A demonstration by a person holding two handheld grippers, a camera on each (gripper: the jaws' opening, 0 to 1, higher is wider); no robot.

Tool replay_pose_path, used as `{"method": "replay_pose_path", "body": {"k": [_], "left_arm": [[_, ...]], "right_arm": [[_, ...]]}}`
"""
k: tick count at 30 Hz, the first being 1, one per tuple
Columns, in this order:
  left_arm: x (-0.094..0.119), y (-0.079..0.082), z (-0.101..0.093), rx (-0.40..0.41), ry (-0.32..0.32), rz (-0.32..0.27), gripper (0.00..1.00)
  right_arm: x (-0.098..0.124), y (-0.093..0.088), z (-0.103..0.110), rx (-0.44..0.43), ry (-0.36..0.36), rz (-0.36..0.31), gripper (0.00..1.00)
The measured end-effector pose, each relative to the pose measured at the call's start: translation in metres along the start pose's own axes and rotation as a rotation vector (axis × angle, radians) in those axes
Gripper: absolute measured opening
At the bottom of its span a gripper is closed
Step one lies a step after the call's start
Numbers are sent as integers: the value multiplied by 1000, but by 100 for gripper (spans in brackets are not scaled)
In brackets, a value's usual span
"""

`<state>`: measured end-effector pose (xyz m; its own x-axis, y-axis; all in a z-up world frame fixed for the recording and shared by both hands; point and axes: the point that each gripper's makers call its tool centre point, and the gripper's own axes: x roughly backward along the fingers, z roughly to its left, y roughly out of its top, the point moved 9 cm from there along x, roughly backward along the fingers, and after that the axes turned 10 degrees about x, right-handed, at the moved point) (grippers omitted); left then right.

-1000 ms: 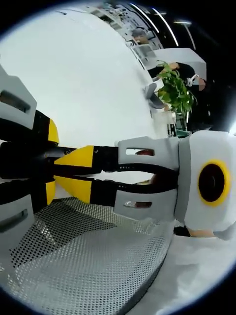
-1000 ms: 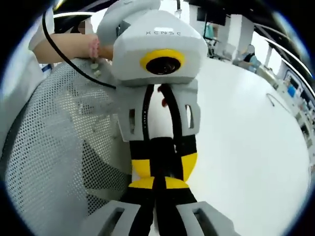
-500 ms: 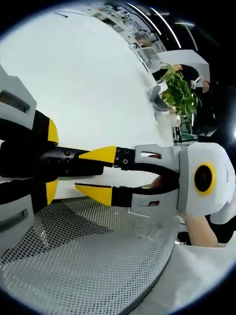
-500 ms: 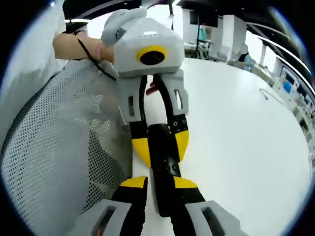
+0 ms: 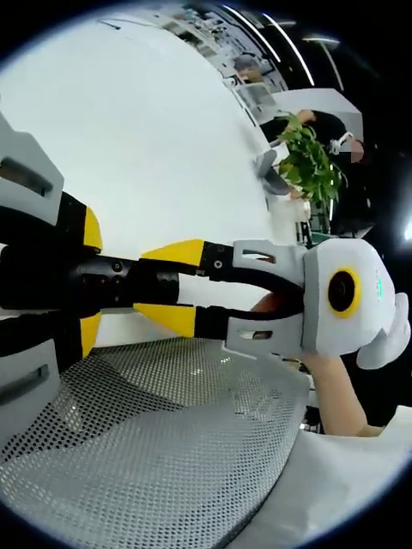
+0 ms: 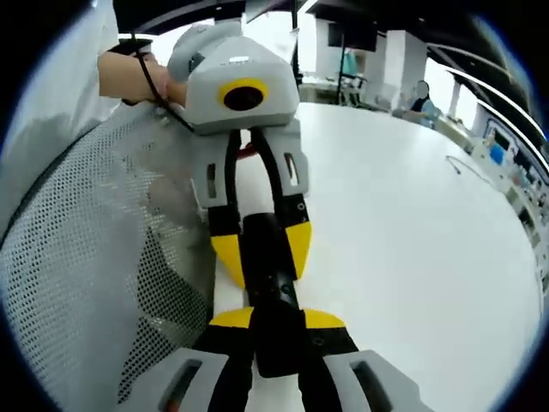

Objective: Press the specified remote control buttons in sequence, fully releasing each button before pressing the next.

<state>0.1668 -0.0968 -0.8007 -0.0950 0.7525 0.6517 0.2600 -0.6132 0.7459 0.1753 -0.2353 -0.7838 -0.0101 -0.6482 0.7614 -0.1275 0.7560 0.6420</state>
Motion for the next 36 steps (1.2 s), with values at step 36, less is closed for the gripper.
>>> {"method": "replay_pose_path", "body": {"k": [36], "left_arm": [[-5,0,-4,16,-7,-40,36]], "right_arm": [[-18,4,15,78,32,0,21]]}}
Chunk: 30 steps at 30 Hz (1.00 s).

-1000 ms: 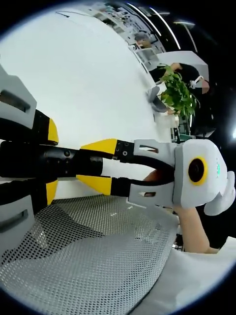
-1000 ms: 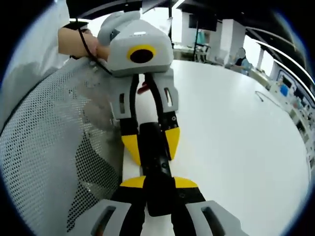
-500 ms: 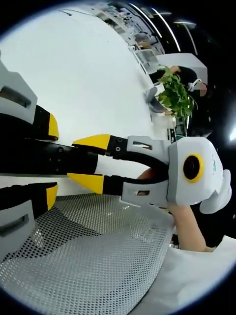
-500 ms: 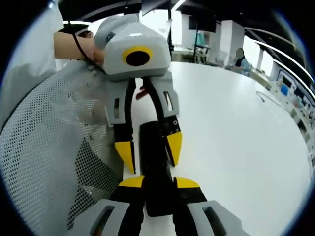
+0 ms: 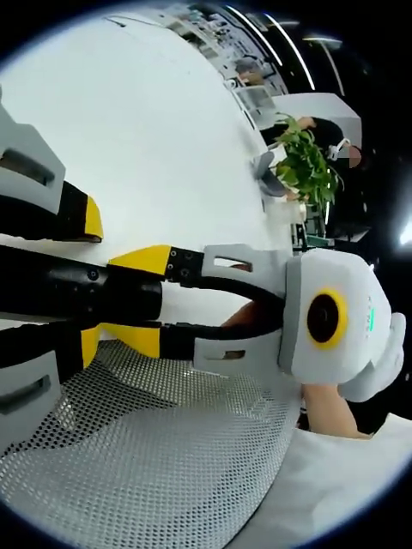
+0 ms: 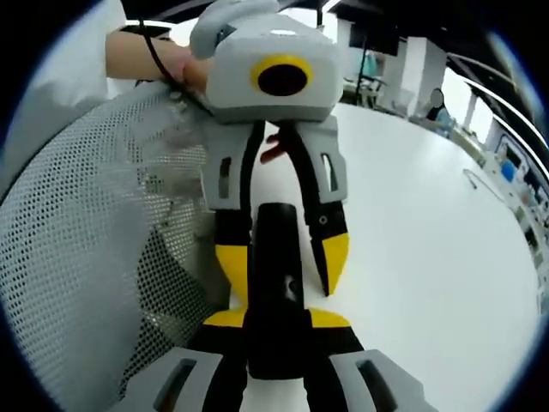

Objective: Press the specified remote control buttons in sequence, fully releasing each button before pressing the next.

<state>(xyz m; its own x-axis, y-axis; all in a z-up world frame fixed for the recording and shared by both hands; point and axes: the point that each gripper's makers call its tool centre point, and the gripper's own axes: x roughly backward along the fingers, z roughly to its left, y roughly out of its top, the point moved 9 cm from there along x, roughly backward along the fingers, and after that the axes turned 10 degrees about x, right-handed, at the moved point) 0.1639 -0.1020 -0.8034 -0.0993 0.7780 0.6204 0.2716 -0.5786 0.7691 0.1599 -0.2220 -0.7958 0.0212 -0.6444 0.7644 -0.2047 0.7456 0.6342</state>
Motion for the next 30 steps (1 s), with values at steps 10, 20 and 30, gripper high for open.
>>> {"method": "replay_pose_path", "body": {"k": [10,20,30], "left_arm": [[-1,1,-1,9,8,18,36],[9,4,4,164,37,51,50],[48,31,9,212,166,-132,65]], "right_arm": [[1,-2,2,-13,-27,-4,21],[1,-3,1,-35,-32,-24,21],[2,-4,1,-42,-35,-33,21]]}}
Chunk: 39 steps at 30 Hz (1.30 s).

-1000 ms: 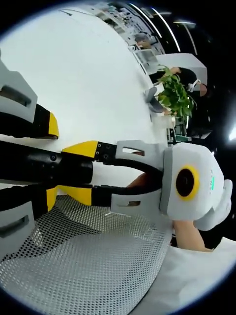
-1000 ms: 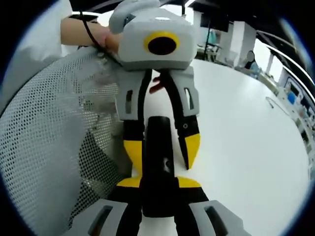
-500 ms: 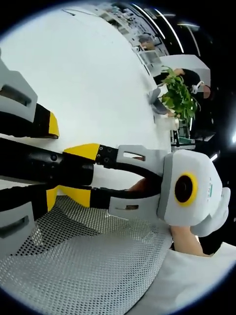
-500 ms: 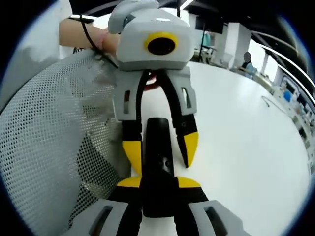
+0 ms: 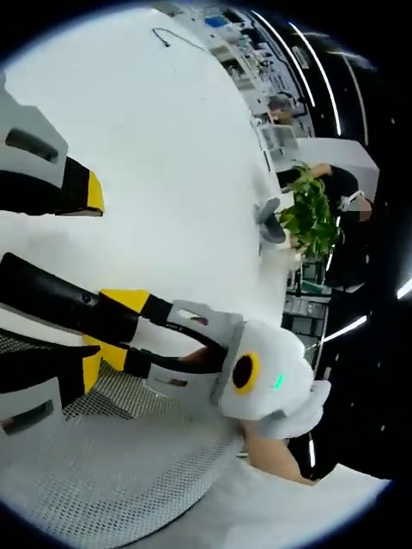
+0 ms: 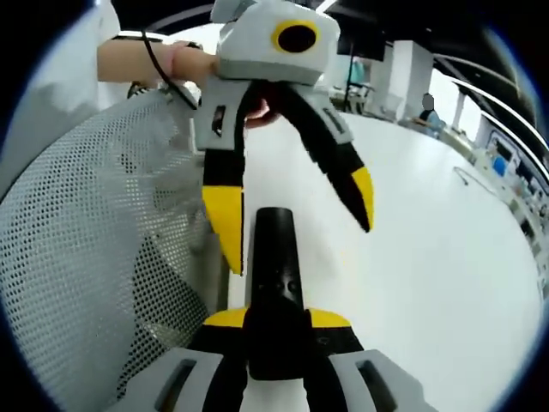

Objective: Press the specified remote control buttons in sequence, fully releasing each button before pressing the next.

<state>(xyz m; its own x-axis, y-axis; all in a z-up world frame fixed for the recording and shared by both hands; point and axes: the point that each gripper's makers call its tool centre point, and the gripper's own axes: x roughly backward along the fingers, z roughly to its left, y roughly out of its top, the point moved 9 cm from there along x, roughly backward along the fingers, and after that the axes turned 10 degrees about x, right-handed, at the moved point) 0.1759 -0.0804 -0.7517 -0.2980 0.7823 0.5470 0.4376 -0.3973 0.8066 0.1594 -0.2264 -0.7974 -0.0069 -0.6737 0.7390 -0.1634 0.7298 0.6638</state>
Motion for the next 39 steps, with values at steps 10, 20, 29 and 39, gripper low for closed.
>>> {"method": "replay_pose_path", "body": {"k": [10,20,29,39], "left_arm": [[45,29,2,-15,184,-283,74],[79,25,1,31,362,-499,90],[97,26,2,71,423,-691,100],[93,25,-1,-9,491,-639,97]], "right_arm": [[0,-1,0,-3,2,-10,21],[0,-1,0,-10,0,-17,21],[0,-1,0,-25,-6,-29,22],[-1,-1,-1,-40,-7,-39,21]]}}
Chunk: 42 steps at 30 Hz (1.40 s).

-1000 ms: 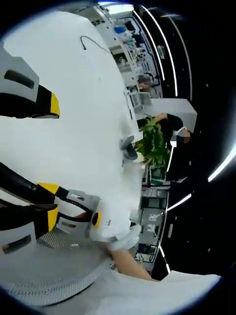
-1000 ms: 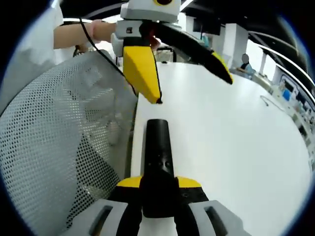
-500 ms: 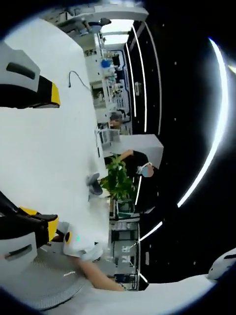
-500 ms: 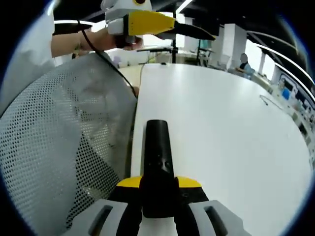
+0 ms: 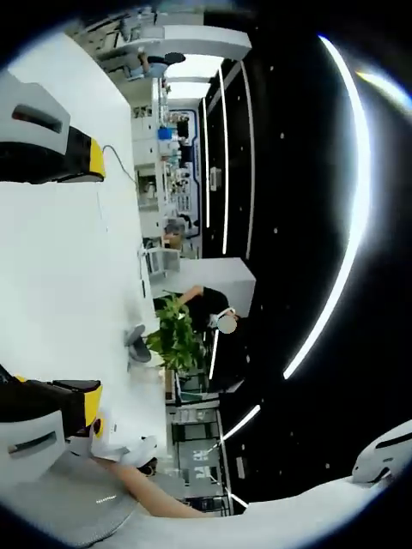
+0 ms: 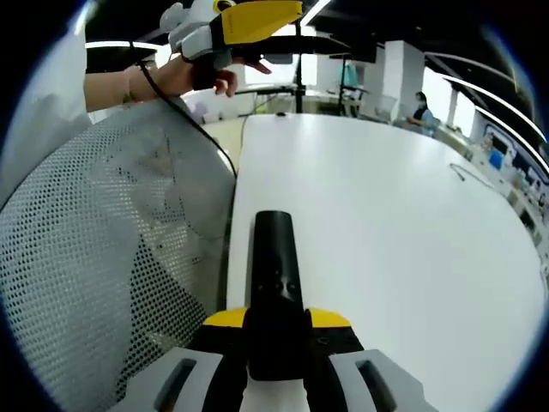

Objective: Press the specified remote control buttons in sequence, fully releasing each button before pressing the next.

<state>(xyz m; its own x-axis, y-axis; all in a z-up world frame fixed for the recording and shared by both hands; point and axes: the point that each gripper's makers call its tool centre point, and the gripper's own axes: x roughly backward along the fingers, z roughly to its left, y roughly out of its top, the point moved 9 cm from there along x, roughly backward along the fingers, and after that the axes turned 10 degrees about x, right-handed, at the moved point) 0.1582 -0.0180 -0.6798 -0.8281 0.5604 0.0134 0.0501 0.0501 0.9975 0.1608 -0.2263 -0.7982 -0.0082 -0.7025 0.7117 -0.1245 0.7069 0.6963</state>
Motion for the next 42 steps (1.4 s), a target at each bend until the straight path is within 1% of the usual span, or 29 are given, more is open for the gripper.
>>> {"method": "replay_pose_path", "body": {"k": [3,6,7,9,13,16,18,19,21,22,24,26,28,32,39,42], "left_arm": [[0,0,-1,-2,-4,2,94],[2,1,2,57,0,-11,94],[3,2,5,97,8,-26,94],[5,5,8,125,21,-51,95],[12,10,15,151,54,-100,94],[14,11,18,162,65,-108,92],[16,12,18,174,62,-109,89],[17,13,17,197,48,-100,85],[19,12,18,235,46,-85,78],[19,13,19,229,50,-84,78],[21,14,21,208,78,-113,85],[22,13,24,227,99,-110,89],[23,11,27,241,119,-96,90],[24,12,28,238,136,-106,92],[21,11,25,221,129,-86,92],[19,10,23,193,117,-60,92]], "right_arm": [[0,0,0,-2,-2,0,21],[0,0,0,-6,-4,-2,22],[0,0,0,-9,-4,-3,22],[0,0,0,-15,-4,-7,22],[0,1,0,-19,-5,-3,22],[0,2,0,-21,-2,3,21],[0,2,0,-21,2,9,21],[0,3,0,-22,4,13,21],[0,4,0,-22,6,20,21],[0,5,0,-17,7,25,21],[0,5,0,-14,10,33,21],[0,6,-1,-15,15,43,21],[1,6,-2,-8,18,54,21],[4,3,-6,-4,22,72,21],[8,-2,-17,-1,22,106,21],[8,-2,-19,2,26,113,21]]}}
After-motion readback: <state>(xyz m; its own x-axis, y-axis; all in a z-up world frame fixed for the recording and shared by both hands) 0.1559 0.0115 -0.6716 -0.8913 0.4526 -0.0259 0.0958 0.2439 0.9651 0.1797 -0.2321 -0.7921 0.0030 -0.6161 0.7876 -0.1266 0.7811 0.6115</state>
